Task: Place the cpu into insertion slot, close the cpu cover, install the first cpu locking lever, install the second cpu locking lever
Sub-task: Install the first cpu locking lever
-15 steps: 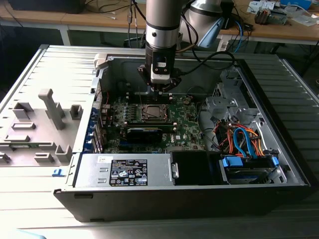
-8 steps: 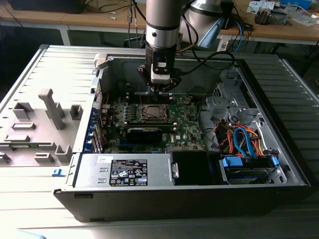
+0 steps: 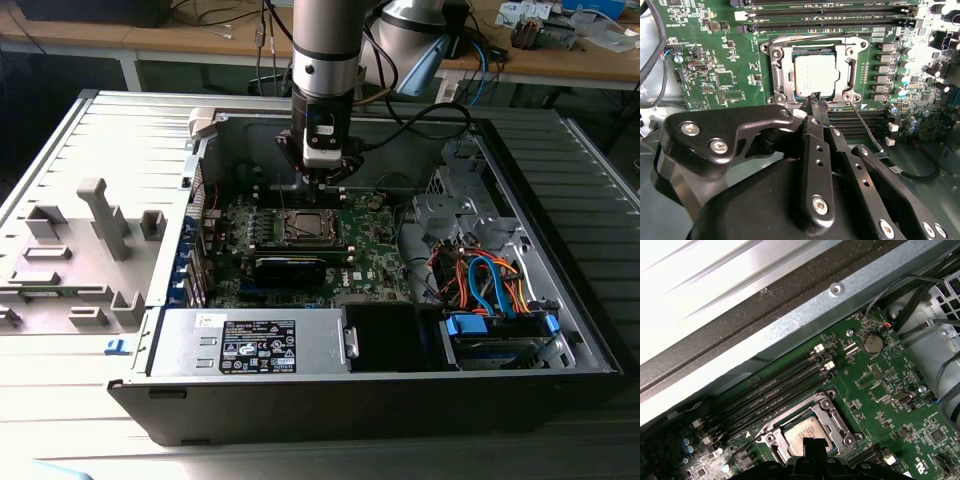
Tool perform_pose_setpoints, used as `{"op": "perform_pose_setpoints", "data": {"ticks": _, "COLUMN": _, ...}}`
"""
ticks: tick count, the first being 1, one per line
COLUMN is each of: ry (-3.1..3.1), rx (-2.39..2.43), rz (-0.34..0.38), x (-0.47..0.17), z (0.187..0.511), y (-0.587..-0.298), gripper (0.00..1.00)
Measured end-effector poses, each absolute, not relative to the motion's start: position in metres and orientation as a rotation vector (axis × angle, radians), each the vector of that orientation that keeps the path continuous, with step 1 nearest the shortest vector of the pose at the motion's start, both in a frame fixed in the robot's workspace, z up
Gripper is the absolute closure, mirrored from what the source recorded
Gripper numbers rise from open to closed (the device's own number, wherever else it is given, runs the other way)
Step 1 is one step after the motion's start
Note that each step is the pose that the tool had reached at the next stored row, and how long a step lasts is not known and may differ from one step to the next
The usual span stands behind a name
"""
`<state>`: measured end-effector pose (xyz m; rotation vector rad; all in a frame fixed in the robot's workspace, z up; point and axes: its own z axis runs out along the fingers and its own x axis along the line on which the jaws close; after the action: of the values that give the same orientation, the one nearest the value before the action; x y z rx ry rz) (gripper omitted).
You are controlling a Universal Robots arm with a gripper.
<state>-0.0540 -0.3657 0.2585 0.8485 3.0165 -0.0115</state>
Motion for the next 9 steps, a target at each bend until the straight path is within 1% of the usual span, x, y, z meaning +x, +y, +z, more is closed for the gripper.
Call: {"op": "perform_pose_setpoints", "data": {"ticks": 9, "ry": 3.018, "rx": 0.841, "rz": -0.012, "x": -0.054, "z": 0.2585, "y": -0.3657, "gripper": 0.89}}
